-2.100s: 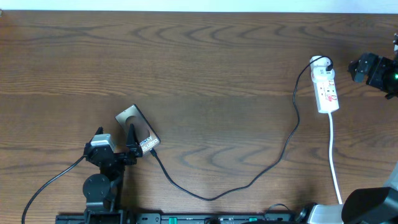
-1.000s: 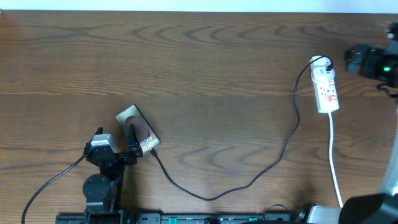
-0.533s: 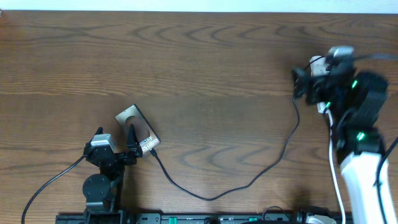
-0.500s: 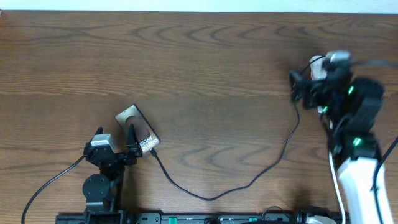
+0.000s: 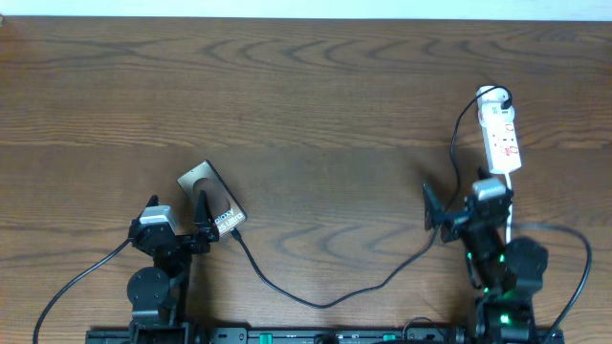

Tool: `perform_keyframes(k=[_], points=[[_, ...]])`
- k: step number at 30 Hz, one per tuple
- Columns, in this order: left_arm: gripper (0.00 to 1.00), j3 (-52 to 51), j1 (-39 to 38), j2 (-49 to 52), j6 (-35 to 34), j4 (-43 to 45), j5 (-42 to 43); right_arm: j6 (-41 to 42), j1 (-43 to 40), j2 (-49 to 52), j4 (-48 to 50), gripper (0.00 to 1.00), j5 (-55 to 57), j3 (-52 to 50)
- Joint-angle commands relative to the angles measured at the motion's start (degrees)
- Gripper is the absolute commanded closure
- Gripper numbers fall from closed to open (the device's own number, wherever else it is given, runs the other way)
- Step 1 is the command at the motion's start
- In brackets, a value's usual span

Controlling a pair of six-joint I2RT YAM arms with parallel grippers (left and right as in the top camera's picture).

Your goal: Plug charger to phone and switch on socket

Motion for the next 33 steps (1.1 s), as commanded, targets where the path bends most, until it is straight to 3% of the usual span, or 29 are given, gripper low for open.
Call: perform_keyframes(k=[1,10,33], points=[[0.11,-0.7,0.3,-0.3,0.5,-2.6,-1.2,0.3,0.3,-8.2,0.3,0.01,0.1,-5.0],[0.12,-0.7,0.3,-0.3,0.5,-2.6,-1.2,0.1,0.4,-26.1,-14.6,0.01,0.9,-6.1],[0.12,-0.7,0.3,-0.3,0.5,-2.6,-1.2,0.1,2.3,-25.8,-14.9,0.01,1.4,-6.1]])
